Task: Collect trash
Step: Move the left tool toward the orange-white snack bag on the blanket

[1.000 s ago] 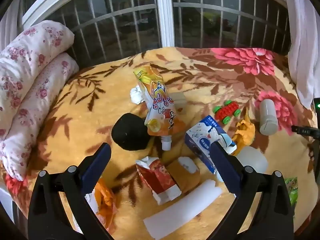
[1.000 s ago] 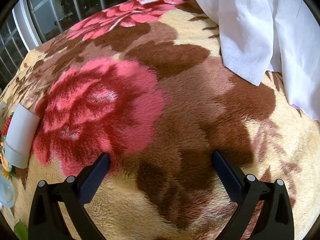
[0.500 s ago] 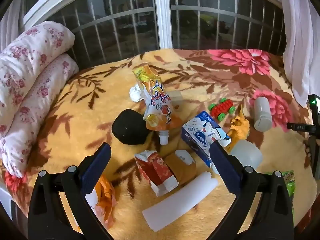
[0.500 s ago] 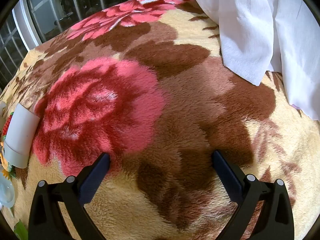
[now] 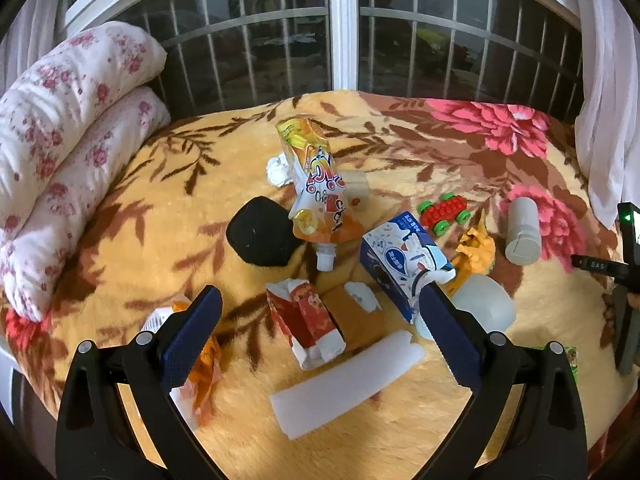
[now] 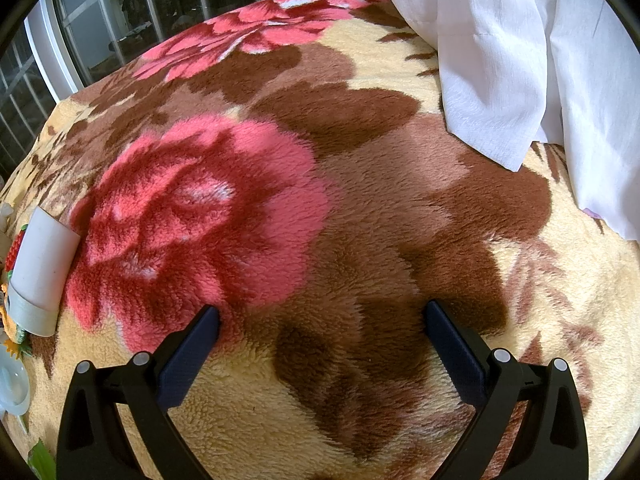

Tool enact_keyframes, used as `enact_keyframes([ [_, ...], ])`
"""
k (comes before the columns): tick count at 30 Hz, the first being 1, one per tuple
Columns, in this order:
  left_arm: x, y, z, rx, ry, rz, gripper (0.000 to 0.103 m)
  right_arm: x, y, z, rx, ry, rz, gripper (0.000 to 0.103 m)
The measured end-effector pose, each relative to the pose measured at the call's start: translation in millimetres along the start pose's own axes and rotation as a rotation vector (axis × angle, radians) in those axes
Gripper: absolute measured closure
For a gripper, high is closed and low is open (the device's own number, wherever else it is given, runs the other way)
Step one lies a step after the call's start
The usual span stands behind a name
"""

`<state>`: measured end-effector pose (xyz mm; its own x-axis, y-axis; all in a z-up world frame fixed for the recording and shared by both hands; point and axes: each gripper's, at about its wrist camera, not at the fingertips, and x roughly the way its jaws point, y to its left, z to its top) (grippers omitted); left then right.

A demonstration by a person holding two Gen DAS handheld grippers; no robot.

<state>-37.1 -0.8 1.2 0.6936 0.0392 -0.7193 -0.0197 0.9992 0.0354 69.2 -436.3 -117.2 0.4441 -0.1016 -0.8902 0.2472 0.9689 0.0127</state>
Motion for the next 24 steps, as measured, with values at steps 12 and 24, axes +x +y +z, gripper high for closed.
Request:
enact_keyframes([
  [12,-16.8,2.3,-14.3,-0.009,0.012,0.019,0.007,0.0,0.1,-0.1,0.000,0.000,0.000,0.004],
  [24,-23.0,21.5,-24.3,-0.047,0.014,-0.015,0.007,0.0,0.0,0.0,0.000,0.000,0.000,0.004],
])
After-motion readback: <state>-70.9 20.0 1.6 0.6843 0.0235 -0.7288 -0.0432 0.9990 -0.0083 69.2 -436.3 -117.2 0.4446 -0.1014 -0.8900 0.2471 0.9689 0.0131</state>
